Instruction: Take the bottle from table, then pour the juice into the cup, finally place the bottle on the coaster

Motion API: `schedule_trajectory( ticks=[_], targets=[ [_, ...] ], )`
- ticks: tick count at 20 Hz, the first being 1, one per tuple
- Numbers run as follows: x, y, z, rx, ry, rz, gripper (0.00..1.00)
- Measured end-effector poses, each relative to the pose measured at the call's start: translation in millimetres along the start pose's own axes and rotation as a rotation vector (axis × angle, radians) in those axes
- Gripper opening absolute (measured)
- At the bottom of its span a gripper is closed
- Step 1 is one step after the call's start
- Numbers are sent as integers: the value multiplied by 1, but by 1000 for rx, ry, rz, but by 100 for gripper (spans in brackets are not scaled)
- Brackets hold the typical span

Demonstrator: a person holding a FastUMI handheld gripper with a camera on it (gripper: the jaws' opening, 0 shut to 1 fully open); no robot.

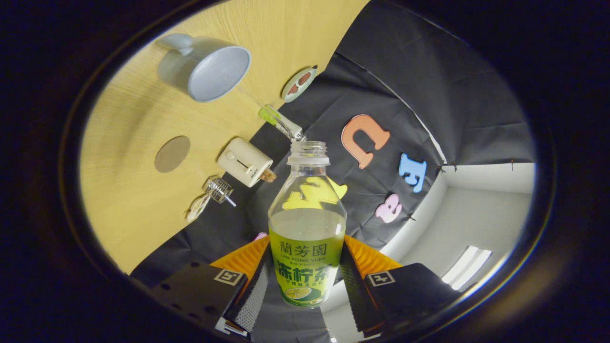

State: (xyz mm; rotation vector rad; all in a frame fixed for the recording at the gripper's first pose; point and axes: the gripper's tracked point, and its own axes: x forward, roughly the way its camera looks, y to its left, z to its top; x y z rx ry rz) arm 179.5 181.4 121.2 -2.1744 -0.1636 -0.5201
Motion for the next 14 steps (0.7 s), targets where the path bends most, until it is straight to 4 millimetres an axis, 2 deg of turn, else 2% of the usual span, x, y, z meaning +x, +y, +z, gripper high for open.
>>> schedule_trajectory(
  ticks=[7, 14],
  targets=[
    [4, -17, 0, -31, -4, -27, 80],
    [11, -37, -12, -37, 21, -67, 80]
  ],
)
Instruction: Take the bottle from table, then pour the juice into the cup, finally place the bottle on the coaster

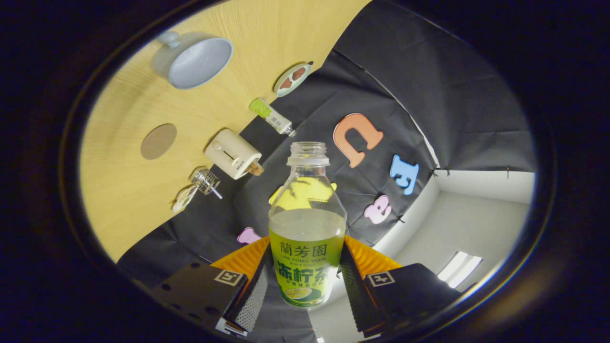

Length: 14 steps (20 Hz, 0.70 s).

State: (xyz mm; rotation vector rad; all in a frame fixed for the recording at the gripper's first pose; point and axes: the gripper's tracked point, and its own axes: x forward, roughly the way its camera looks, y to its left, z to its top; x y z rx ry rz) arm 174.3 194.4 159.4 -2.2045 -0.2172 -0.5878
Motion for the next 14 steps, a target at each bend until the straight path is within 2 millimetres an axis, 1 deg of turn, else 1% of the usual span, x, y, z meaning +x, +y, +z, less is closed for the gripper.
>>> schedule_trajectory(
  ticks=[4, 8, 12, 14],
  targets=[
    [-1, -8, 3, -3, -15, -26, 80],
    [-3, -12, 7, 3, -21, -34, 80],
    [-3, -10, 3, 63, -18, -33, 80],
    [-3, -8, -3, 99, -2, -27, 80]
  ],
)
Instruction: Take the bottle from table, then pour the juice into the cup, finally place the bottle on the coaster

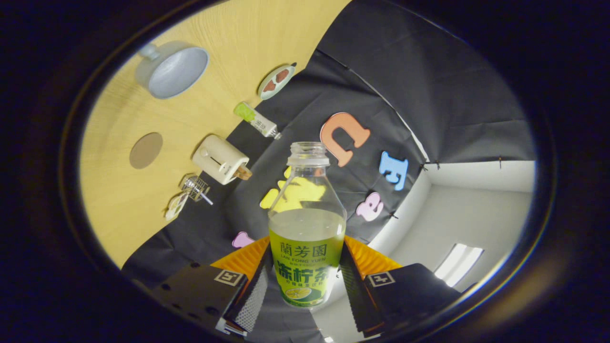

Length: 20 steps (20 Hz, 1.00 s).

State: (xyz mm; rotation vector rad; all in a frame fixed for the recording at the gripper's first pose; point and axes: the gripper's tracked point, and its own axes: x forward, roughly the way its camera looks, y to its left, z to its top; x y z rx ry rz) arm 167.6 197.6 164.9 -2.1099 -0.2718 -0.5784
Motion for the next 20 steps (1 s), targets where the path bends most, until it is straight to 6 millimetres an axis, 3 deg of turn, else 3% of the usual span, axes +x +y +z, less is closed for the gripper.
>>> schedule_trajectory(
  ticks=[6, 11, 17, 20],
  targets=[
    [-2, 38, -2, 361, 58, 182, 80],
    [-7, 84, 13, 766, 117, 403, 80],
    [-6, 102, 20, 1207, 166, 593, 80],
    [8, 115, 17, 1401, 199, 633, 81]
  ],
)
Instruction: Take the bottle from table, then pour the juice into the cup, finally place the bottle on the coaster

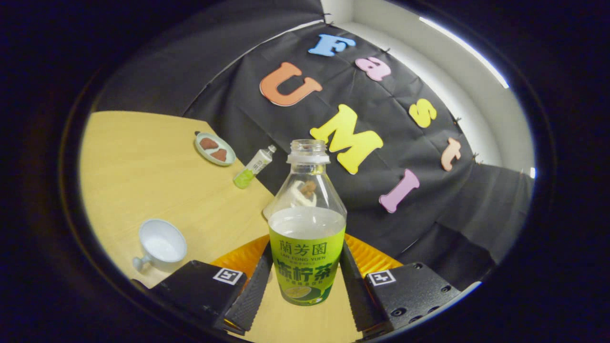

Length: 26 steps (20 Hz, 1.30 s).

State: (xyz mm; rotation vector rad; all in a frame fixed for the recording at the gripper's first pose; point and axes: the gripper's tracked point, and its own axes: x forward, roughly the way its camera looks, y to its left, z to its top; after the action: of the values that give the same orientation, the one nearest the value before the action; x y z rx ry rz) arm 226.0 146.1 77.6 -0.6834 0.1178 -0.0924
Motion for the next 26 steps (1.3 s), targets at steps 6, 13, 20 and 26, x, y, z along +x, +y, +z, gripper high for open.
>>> schedule_trajectory(
  ticks=[6, 13, 20, 26],
  targets=[
    [33, -1, -31, 269, 36, 67, 81],
    [83, 17, -55, 564, 19, 121, 82],
    [129, 22, -65, 729, -99, 63, 81],
    [150, 41, -77, 724, -92, 69, 82]
  ],
)
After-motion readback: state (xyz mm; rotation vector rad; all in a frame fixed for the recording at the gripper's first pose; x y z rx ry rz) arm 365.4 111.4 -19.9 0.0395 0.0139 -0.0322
